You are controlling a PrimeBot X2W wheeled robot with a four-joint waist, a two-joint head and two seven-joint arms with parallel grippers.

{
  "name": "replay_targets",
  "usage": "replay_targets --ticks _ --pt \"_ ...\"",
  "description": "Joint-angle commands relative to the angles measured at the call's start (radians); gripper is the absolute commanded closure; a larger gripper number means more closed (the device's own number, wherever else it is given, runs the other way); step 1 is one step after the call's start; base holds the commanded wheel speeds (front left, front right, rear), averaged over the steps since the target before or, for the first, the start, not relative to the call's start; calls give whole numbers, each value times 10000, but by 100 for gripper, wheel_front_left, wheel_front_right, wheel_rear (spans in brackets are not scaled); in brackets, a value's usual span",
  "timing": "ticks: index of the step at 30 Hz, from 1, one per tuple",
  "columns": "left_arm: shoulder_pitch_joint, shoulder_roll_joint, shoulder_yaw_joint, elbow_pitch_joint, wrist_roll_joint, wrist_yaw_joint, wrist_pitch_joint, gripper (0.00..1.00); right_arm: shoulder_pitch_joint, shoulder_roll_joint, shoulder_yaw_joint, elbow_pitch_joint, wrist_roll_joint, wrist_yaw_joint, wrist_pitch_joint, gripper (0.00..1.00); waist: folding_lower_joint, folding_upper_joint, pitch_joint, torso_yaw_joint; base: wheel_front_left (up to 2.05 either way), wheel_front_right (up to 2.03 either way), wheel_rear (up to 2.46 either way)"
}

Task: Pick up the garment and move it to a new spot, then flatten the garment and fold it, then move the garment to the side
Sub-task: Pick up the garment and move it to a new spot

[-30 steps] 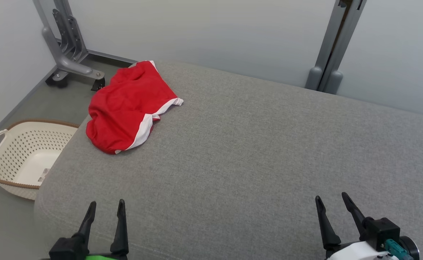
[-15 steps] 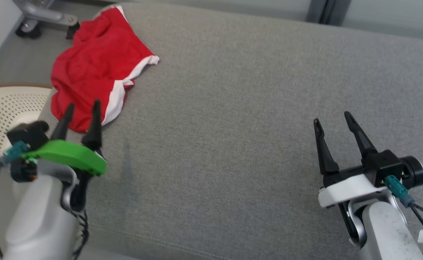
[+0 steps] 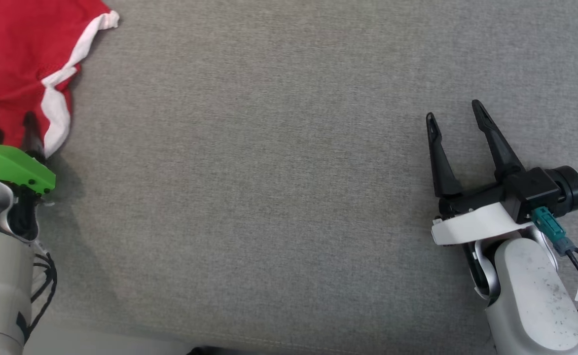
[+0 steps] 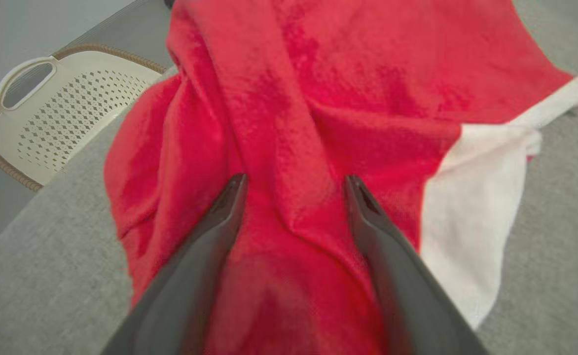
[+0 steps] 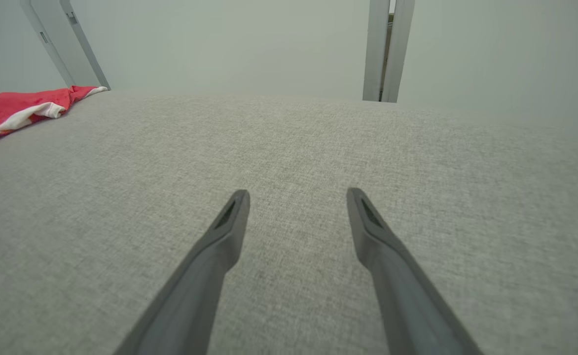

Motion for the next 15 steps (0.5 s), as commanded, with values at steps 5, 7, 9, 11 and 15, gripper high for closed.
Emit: replay_targets --ticks 5,7,9,11,15 --pt "-214 140 -240 483 -63 -39 -41 100 351 -58 -226 249 205 -20 27 0 -1 0 -65 -701 0 0 0" --pt "-179 189 -494 125 24 -45 -138 100 542 -22 -289 296 275 -19 27 0 -1 0 -358 -642 0 0 0" --pt "-35 104 -923 -621 -91 -48 -89 100 709 6 -326 327 381 -19 26 0 -1 0 -718 -581 0 0 0" --pt "197 261 -1288 -1519 -368 -41 124 100 877 23 -350 329 516 -19 26 0 -1 0 -1103 -543 0 0 0" --pt "703 599 -2244 -3868 -881 -40 737 100 1175 58 -261 336 840 -17 15 0 -1 0 -1948 -591 0 0 0"
